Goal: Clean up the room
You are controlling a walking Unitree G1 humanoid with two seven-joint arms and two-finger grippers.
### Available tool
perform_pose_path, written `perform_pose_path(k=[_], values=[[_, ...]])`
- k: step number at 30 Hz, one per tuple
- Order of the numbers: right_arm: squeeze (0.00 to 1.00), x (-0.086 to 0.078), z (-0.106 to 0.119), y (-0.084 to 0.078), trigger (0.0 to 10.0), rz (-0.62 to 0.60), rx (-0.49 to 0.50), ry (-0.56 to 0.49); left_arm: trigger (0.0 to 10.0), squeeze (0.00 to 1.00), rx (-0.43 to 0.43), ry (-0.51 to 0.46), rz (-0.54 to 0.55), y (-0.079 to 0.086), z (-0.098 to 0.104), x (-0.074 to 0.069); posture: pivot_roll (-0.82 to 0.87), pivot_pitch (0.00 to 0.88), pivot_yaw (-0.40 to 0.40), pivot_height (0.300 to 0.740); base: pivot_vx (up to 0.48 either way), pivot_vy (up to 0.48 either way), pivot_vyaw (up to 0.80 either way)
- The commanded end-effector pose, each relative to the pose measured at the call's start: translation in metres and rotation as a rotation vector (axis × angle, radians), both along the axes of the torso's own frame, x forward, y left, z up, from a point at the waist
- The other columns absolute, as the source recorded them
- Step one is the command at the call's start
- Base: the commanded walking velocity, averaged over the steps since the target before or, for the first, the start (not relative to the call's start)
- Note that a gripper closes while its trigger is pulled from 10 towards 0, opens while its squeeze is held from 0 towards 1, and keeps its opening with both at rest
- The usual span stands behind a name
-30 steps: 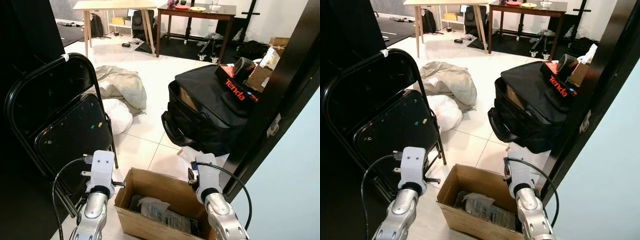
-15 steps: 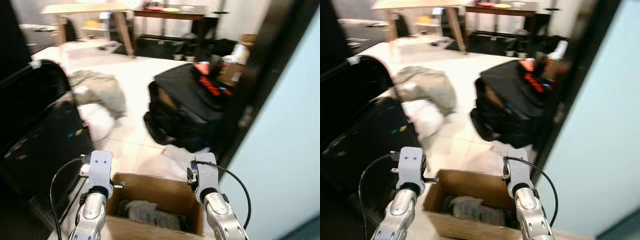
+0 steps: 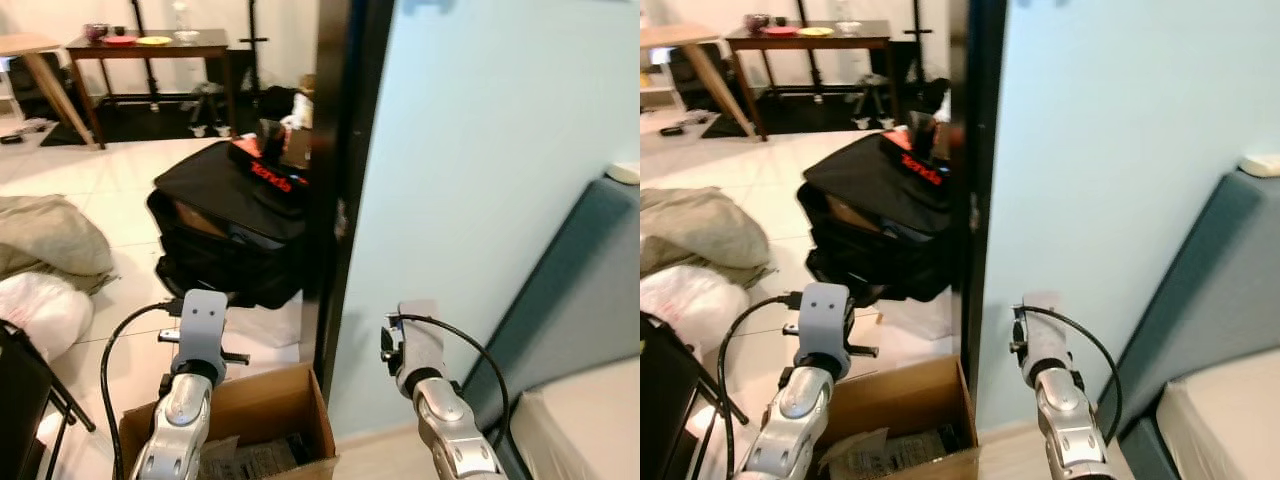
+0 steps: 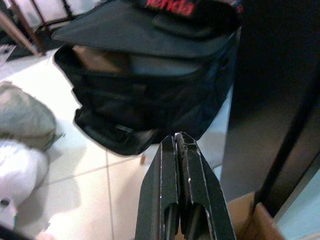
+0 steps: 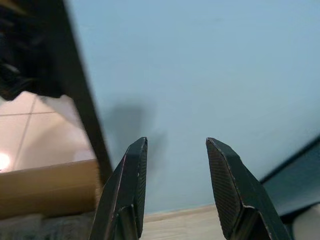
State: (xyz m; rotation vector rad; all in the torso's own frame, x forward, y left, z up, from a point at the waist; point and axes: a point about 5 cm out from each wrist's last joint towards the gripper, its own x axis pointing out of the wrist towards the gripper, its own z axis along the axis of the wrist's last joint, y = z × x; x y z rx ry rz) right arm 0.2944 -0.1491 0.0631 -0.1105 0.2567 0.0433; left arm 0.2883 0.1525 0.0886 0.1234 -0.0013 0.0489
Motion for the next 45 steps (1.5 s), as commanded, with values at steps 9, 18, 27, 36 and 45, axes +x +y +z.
perform_pose_path(k=[9,18,27,36,45], values=[[0.0,0.002,-0.001,0.003,10.0,0.002,0.006,0.008,10.0,0.0,-0.012,0.025,-0.004,0.001,-0.004,-0.002,0.03,0.026,-0.012,0.74,0.0,0.0,-0.8],[0.0,-0.001,-0.003,0.002,10.0,-0.002,0.014,0.009,10.0,0.0,-0.02,0.019,-0.031,-0.001,-0.002,-0.004,0.03,0.033,-0.008,0.74,0.0,0.0,-0.8],[0.0,-0.007,0.008,0.002,10.0,0.039,-0.002,-0.108,10.0,0.0,-0.05,-0.038,-0.097,-0.006,0.004,-0.011,0.04,0.039,-0.008,0.74,0.0,0.0,-0.8],[0.0,-0.013,0.012,0.0,10.0,0.067,-0.008,-0.17,10.0,0.0,-0.063,-0.082,-0.138,-0.008,0.006,-0.022,0.03,0.04,-0.003,0.74,0.0,0.0,-0.8],[0.0,-0.015,0.011,0.001,10.0,0.075,0.0,-0.167,10.0,0.0,-0.07,-0.07,-0.159,-0.011,0.005,-0.022,0.03,0.041,-0.004,0.74,0.0,0.0,-0.8]])
